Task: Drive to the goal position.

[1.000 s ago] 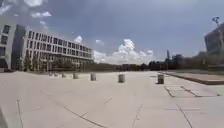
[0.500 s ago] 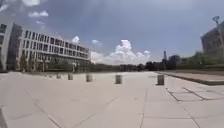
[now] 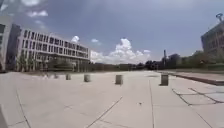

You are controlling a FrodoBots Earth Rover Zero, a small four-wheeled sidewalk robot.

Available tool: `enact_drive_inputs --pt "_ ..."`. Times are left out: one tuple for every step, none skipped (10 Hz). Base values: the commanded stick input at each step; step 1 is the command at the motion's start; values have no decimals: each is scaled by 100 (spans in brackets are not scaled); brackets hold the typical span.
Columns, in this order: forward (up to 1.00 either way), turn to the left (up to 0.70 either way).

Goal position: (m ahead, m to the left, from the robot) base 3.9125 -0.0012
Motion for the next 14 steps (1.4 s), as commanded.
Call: enact_drive_inputs --pt "70 -35" --pt "70 -35" --pt "70 -35" --pt "70 -35" --pt "70 -35" --pt "70 -35" --pt "70 -2" --pt "70 0" --pt "70 0" --pt "70 0" --pt "70 0" --pt "70 0" --pt "70 0" --pt "70 0"
